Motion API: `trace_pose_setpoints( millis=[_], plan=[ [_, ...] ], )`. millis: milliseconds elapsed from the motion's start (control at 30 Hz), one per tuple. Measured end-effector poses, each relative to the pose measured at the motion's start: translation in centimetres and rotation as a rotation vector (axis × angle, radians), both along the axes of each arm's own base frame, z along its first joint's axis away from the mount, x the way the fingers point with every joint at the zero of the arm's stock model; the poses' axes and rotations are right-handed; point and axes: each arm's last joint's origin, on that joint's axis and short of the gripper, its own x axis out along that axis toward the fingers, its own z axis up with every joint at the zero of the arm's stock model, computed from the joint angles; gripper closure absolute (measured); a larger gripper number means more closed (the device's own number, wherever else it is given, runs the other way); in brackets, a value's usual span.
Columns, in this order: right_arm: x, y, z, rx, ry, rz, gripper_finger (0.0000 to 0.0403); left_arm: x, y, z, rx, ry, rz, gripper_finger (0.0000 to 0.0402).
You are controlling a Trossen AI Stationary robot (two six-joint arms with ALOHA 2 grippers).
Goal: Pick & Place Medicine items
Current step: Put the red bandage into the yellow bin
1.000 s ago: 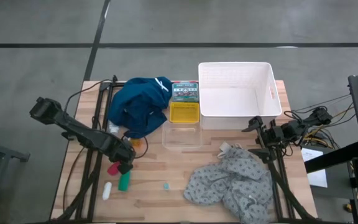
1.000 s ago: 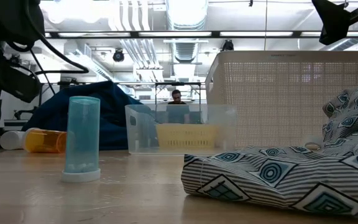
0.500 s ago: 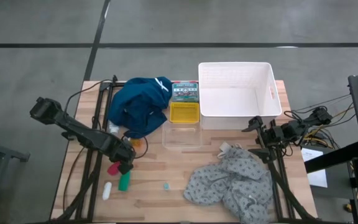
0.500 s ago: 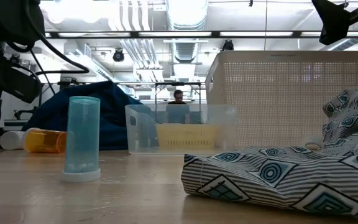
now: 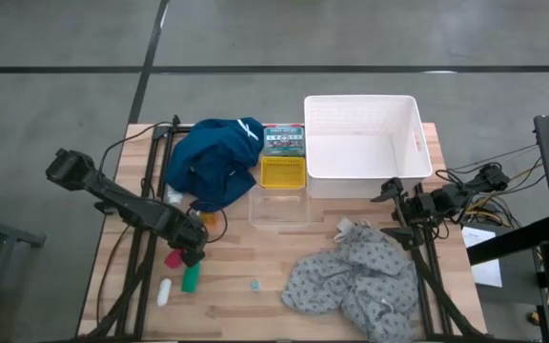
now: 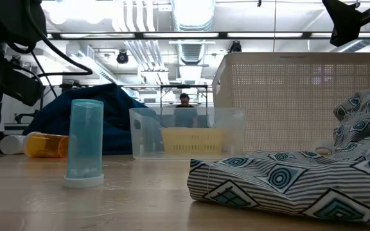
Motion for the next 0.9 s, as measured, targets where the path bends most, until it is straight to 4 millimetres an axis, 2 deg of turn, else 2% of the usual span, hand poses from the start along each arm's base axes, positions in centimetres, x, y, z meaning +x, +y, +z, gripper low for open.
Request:
trace_pose_setpoints(
  millis=[267,900],
  plan=[
    [0.0,0.0,0.0,0.0,0.0,0.0,0.0023,0.03,-0.02,0.02,-0.002,-0.004,0.0,0.0244],
    [0.0,0.0,0.0,0.0,0.0,0.0,0.0023,0.61,-0.26,0.7,-0.015,-0.034,-0.004,0.0243]
  ],
)
